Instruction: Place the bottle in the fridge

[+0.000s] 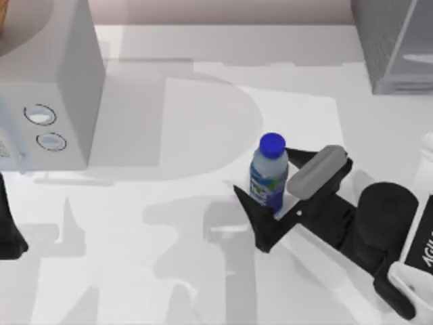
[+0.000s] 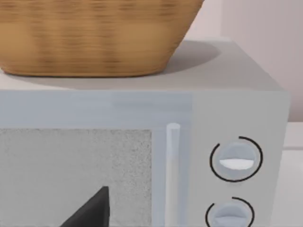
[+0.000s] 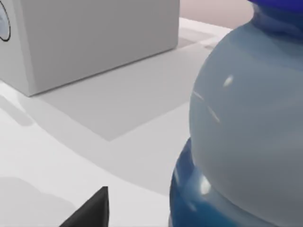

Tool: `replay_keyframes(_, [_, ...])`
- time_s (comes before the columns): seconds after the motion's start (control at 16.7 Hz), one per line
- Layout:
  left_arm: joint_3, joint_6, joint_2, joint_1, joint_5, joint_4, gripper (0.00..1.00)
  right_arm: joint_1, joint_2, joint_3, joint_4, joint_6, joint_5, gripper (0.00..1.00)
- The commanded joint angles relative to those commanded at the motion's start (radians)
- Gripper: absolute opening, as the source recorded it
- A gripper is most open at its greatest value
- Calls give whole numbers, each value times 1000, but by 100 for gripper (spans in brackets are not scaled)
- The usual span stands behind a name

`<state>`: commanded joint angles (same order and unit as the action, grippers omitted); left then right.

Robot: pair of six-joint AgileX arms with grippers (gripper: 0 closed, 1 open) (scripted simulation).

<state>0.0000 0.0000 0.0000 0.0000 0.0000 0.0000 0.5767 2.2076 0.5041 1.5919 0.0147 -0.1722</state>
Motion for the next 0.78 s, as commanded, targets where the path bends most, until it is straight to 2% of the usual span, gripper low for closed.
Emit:
replay_keyframes(0.36, [0, 0, 0, 0, 0, 0, 100, 2, 1, 7, -6, 0, 2, 100])
replay_keyframes(0.78, [0, 0, 0, 0, 0, 0, 100, 2, 1, 7, -6, 0, 2, 48])
